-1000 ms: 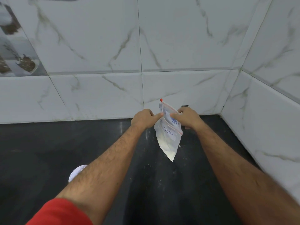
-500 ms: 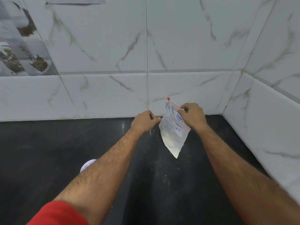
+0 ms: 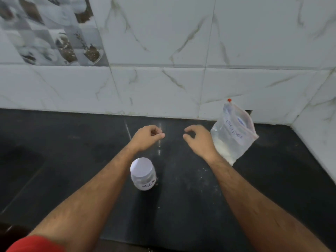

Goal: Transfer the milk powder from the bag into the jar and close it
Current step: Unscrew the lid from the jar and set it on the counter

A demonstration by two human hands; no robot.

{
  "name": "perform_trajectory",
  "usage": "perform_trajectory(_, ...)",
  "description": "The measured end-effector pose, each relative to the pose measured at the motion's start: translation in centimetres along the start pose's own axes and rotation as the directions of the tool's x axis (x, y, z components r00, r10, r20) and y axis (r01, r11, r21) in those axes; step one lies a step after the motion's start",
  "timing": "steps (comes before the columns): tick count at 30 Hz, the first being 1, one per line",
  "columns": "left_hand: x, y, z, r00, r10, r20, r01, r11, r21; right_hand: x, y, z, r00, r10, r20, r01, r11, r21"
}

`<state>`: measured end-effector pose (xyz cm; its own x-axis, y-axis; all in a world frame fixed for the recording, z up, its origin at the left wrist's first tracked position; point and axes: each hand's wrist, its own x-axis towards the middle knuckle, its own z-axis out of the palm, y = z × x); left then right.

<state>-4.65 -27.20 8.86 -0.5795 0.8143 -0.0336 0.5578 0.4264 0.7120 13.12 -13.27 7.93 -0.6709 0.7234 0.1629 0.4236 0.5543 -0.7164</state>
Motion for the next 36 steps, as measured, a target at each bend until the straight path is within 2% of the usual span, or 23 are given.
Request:
perform_trajectory(3, -2.3, -4.9, -1.5, 0.997, -0.074, -0.003, 0.073, 0.993, -0.096, -1.9, 0.0, 4.2, 0.958, 0.085, 0.273, -0.114, 0.989, 0.093)
perform_trajectory(6, -4.9, -8.7, -1.6, 0.988, -0.155, 0.025, 0.155, 0.949, -0.274, -3.9, 0.4, 8.2, 0.861, 0.139, 0.489, -0.217, 0.970, 0.106)
perform_trajectory(8, -6.6, -10.6, -0.9, 0.975, -0.215, 0.059, 0.221, 0.899, -0.378, -5.3, 0.6, 10.2, 0.802, 0.142, 0.580, -0.233, 0.969, 0.085)
perform_trajectory(10, -7.9, -11.8, 0.1, 0.961, -0.257, 0.105, 0.277, 0.855, -0.439, -6.5, 0.6, 11.9, 0.777, 0.124, 0.618, -0.220, 0.972, 0.082)
perform_trajectory(13, -8.9, -12.1, 1.4, 0.951, -0.272, 0.148, 0.309, 0.816, -0.488, -8.0, 0.3, 13.6, 0.804, 0.101, 0.587, -0.206, 0.972, 0.115)
perform_trajectory(18, -8.8, -11.2, 2.4, 0.955, -0.247, 0.166, 0.297, 0.748, -0.594, -9.0, 0.0, 14.6, 0.901, 0.116, 0.418, -0.206, 0.962, 0.177)
perform_trajectory(24, -6.2, -7.6, 1.6, 0.956, -0.170, 0.238, 0.277, 0.785, -0.554, -7.9, 0.3, 11.8, 0.948, 0.102, 0.300, -0.197, 0.931, 0.306)
perform_trajectory(31, -2.9, -0.6, 1.3, 0.930, -0.078, 0.359, 0.256, 0.839, -0.481, -6.0, -0.2, 6.9, 0.969, 0.073, 0.236, -0.175, 0.878, 0.446)
perform_trajectory(33, -1.9, 0.6, 1.5, 0.939, -0.066, 0.337, 0.217, 0.874, -0.434, -5.4, 0.3, 5.9, 0.972, 0.095, 0.213, -0.182, 0.880, 0.440)
perform_trajectory(36, -0.1, 2.8, 2.0, 0.979, 0.010, 0.202, 0.081, 0.895, -0.439, -5.0, 1.3, 4.1, 0.972, 0.158, 0.174, -0.219, 0.879, 0.423)
